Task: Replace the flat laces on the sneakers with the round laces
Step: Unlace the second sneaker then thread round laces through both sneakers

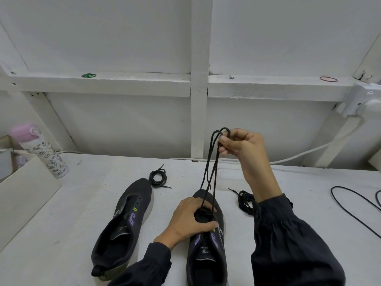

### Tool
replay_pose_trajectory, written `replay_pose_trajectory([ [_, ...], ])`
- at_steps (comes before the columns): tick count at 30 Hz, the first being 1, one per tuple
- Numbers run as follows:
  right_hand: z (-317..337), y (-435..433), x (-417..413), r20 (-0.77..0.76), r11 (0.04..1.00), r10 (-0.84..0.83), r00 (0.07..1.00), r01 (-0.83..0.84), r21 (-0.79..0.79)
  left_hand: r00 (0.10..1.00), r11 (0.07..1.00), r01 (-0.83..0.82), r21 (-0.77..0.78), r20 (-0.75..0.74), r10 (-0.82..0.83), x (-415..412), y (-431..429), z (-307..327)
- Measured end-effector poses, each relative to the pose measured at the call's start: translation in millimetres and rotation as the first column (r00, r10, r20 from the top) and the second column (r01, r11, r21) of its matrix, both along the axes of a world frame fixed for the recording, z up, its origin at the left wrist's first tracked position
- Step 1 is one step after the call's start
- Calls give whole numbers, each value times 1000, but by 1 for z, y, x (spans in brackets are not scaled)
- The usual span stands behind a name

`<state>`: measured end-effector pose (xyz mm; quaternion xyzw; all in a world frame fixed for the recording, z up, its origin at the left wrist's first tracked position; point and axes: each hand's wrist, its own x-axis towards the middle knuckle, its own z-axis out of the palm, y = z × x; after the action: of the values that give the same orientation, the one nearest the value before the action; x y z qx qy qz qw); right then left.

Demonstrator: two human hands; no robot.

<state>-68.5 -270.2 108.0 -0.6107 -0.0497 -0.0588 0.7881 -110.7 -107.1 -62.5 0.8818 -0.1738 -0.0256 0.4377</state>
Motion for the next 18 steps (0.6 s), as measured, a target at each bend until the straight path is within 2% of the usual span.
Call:
replay_pose_trajectory([
  [5,1,8,-1,-6,998,34,999,-34,55,998,999,-14,-31,-69,12,-2,0,0],
  [7,5,8,0,7,993,42,999,-42,114,998,1000,16,-18,-60,-17,-3,-1,0],
  [11,7,13,1,22,989,67,998,-69,131,998,999,11,-38,-55,-13,-5,-1,1],
  [15,2,17,4,10,979,80,997,-80,185,997,997,71,34,9,-72,-8,-4,-1],
  [18,1,21,5,15,965,88,996,-89,245,998,997,67,33,15,-67,-10,-4,-3],
])
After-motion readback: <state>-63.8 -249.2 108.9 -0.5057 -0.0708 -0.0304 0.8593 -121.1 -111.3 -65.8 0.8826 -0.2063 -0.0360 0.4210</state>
